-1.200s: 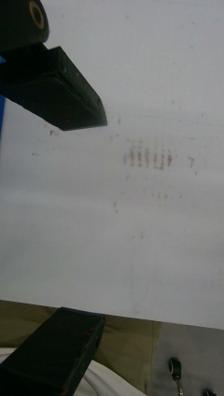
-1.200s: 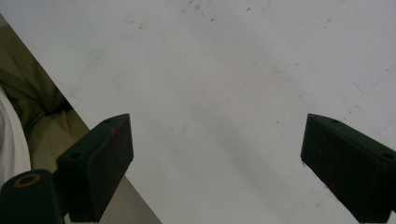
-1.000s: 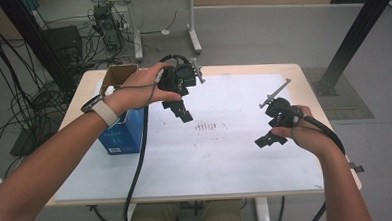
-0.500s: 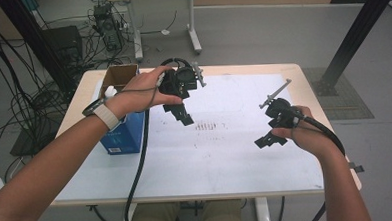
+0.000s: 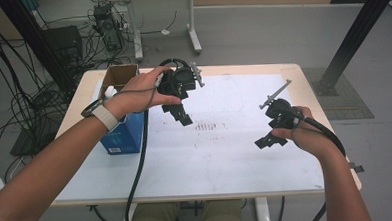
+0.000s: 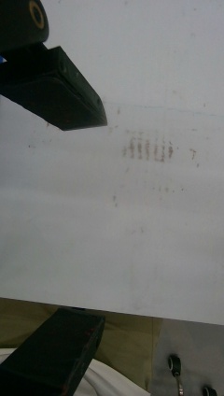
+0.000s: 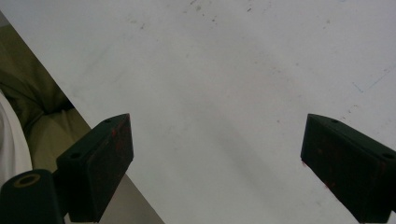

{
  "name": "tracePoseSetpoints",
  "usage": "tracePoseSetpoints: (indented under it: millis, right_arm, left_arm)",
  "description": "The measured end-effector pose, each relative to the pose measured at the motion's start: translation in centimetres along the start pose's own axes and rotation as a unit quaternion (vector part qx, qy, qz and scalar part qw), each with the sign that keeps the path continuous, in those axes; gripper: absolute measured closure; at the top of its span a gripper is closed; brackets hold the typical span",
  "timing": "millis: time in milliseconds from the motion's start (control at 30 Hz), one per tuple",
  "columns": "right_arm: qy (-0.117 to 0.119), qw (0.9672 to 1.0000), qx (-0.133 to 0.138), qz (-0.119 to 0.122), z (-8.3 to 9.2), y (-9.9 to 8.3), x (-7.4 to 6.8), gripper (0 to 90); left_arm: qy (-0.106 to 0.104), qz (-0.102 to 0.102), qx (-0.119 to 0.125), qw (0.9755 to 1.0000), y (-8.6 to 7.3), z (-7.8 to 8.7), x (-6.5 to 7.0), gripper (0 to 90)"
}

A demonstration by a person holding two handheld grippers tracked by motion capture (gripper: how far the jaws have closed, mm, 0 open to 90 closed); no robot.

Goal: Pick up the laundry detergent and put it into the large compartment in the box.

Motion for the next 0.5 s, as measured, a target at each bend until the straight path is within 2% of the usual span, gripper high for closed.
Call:
tracePoseSetpoints:
  millis: [500]
  right_arm:
    - [0.000,1.0000,0.000,0.000,-0.11,0.07,0.05,9.3]
  left_arm:
    - [0.000,0.004,0.000,1.0000,-0.27,-0.07,-0.29,6.4]
Point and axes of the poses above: each handheld gripper's, and its own axes: z roughly backward along the jaws, y roughly out of its top, x roughly to its right, the point moved 8 cm from there along -z, roughly forward along the jaws, and after that the axes turned 6 degrees about -y, right-handed, at the moved point
